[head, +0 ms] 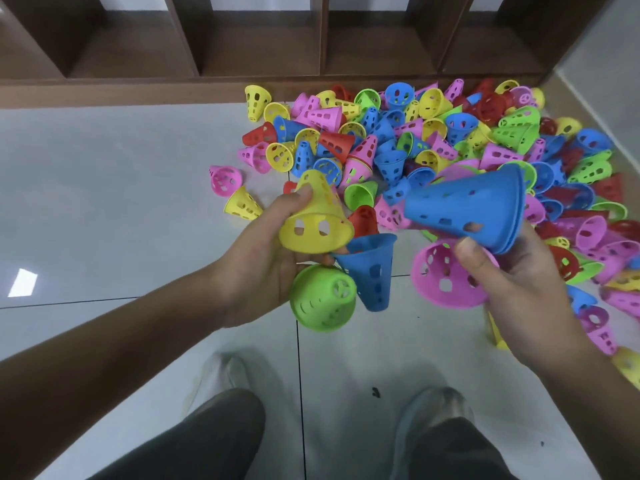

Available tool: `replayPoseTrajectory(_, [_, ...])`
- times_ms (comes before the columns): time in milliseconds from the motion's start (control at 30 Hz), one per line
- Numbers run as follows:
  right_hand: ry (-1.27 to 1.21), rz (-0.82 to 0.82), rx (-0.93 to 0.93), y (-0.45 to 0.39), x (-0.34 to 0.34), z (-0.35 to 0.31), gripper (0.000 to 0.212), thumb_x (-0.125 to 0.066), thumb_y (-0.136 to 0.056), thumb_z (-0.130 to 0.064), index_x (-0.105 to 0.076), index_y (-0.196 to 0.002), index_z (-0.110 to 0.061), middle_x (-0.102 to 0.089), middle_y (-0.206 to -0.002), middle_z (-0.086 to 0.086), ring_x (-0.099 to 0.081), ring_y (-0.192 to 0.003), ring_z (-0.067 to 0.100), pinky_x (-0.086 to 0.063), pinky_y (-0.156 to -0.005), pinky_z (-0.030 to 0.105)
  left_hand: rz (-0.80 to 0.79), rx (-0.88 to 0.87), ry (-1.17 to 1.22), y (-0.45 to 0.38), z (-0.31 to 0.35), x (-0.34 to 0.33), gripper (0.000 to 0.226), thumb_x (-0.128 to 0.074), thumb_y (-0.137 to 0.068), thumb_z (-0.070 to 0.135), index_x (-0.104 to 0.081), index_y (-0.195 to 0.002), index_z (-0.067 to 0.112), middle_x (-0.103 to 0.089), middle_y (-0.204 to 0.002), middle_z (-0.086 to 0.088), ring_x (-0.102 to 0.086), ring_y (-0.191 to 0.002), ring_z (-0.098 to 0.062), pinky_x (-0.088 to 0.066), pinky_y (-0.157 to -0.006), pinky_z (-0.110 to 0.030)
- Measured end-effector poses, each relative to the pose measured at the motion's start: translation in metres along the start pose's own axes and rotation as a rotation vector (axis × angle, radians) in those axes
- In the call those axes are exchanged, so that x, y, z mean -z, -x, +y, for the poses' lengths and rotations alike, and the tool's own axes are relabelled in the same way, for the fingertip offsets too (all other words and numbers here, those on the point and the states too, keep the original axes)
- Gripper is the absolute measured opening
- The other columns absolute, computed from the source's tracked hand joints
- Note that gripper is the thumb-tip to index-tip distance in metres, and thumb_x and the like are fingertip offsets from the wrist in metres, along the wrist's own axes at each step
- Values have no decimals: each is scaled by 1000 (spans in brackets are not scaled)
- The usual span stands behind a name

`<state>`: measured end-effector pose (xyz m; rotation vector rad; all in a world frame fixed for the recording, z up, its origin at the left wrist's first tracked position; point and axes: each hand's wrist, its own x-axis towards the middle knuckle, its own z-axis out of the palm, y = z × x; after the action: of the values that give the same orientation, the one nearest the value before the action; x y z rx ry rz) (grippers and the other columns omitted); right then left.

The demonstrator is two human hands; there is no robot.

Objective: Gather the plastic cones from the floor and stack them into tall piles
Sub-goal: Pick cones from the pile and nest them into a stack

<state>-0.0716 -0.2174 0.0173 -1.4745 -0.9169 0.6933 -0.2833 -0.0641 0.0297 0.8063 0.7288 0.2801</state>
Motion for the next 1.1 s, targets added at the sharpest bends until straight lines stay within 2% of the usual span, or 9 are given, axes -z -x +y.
replayPoseTrajectory(167, [31, 121, -80, 19, 7, 22, 42, -61, -81, -44, -64, -118, -25, -73, -108, -13, -68, -98, 3, -53, -80, 15, 48, 31, 8, -11, 3, 5, 50, -54, -84, 58, -72, -104, 16, -70, -98, -13, -60, -76, -21, -58, -70, -31])
replayPoseTrajectory(333, [71, 149, -217, 33, 7, 42, 32, -62, -79, -42, -64, -111, -35, -72, -104, -14, -67, -92, 0, -52, -70, 13, -32, 113, 80, -27, 1, 7, 60, -47, -94, 62, -68, -124, 16, -68, -114, -8, -63, -91, -22, -57, -85, -37])
replayPoseTrajectory(433, [62, 159, -266, 38, 8, 46, 36, -66, -76, -52, -65, -109, -39, -72, -104, -14, -66, -91, -1, -51, -75, 21, -95, 157, 147, -33, 0, 8, 58, -48, -93, 64, -71, -123, 21, -55, -138, -7, -47, -124, -29, -36, -117, -49])
replayPoseTrajectory(500, [47, 139, -269, 43, 8, 47, 54, -72, -68, -73, -67, -112, -41, -72, -110, -12, -67, -97, 3, -56, -79, 25, -113, 176, 200, -36, -1, 8, 61, -47, -93, 65, -68, -132, 22, -43, -156, -8, -36, -139, -30, -24, -123, -52])
replayPoseTrajectory(600, [36, 134, -292, 47, 7, 49, 64, -74, -66, -75, -65, -119, -42, -71, -119, -6, -67, -108, 15, -58, -85, 28, -99, 183, 303, -37, -1, 11, 66, -47, -94, 65, -63, -138, 20, -47, -155, -11, -37, -147, -29, -33, -119, -52])
replayPoseTrajectory(700, [21, 113, -291, 49, 7, 51, 74, -74, -65, -77, -63, -127, -37, -68, -127, -4, -65, -114, 19, -58, -91, 37, -76, 178, 337, -37, -4, 14, 65, -44, -95, 65, -68, -131, 17, -63, -139, -10, -62, -124, -30, -50, -105, -49])
replayPoseTrajectory(867, [2, 116, -237, 49, 2, 45, 66, -77, -63, -73, -68, -115, -34, -73, -111, -9, -68, -101, 7, -55, -80, 16, -59, 179, 367, -37, -5, 11, 68, -42, -96, 67, -65, -135, 15, -62, -139, -10, -62, -125, -30, -51, -103, -52])
replayPoseTrajectory(967, [-26, 118, -206, 47, -1, 39, 35, -71, -80, -45, -66, -112, -31, -74, -103, -17, -68, -93, -3, -52, -76, 11, -48, 170, 352, -38, -5, 7, 67, -42, -97, 65, -65, -136, 15, -63, -139, -10, -54, -134, -29, -48, -104, -54])
replayPoseTrajectory(1100, [-17, 123, -177, 42, -6, 31, 35, -62, -78, -28, -63, -113, -27, -73, -98, -22, -67, -89, -6, -51, -73, 8, 63, 166, 266, -39, -8, 1, 62, -52, -93, 64, -69, -130, 18, -69, -130, -10, -63, -123, -29, -54, -98, -52])
